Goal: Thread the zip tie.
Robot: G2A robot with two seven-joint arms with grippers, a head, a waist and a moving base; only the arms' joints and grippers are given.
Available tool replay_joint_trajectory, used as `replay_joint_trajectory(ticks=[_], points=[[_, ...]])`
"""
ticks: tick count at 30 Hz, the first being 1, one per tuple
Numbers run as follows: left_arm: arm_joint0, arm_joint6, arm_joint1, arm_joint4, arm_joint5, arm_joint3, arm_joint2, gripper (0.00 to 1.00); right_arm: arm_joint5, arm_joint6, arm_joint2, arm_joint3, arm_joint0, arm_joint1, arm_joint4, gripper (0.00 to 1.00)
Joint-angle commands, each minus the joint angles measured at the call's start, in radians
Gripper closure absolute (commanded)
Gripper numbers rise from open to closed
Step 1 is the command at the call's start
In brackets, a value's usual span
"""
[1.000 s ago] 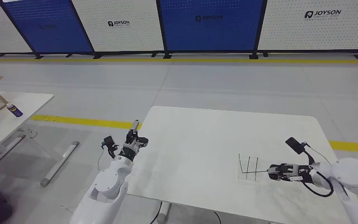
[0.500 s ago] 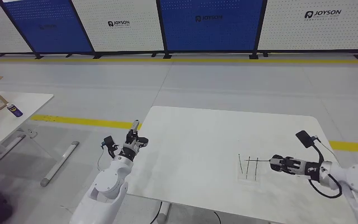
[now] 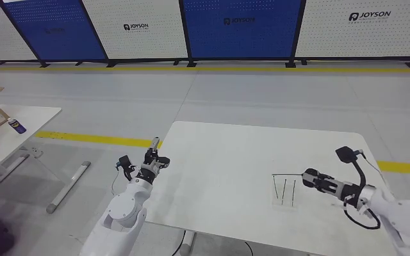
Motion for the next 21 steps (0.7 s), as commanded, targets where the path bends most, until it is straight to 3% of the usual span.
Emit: replay_joint_trajectory(ticks=[1,9,10,13,17,21], points=[[0.0,0.0,0.0,0.0,0.0,0.0,0.0,0.0,-0.077,-0.02,0.002,-0.015,-0.016,0.0,0.0,1.0],[0.0,0.0,0.0,0.0,0.0,0.0,0.0,0.0,-0.073,-0.009,-0.004,-0.014,-0.016,-0.001,-0.001,1.0],[0.0,0.0,0.0,0.0,0.0,0.0,0.0,0.0,-0.073,-0.02,-0.005,-0.016,-0.017,-0.001,-0.025,1.0],[-0.021,0.003,0.002,0.09,-0.02,0.004,0.001,0.0,-0.144,-0.143,-0.018,-0.048,-0.038,-0.003,-0.199,1.0],[-0.048,-0.069,0.006,0.111,0.062,-0.052,0.0,0.0,-0.166,-0.299,-0.052,-0.088,-0.054,-0.008,-0.302,1.0],[-0.085,-0.182,0.01,0.034,0.216,-0.124,-0.002,0.0,-0.166,-0.417,-0.121,-0.112,-0.048,-0.002,-0.42,1.0]])
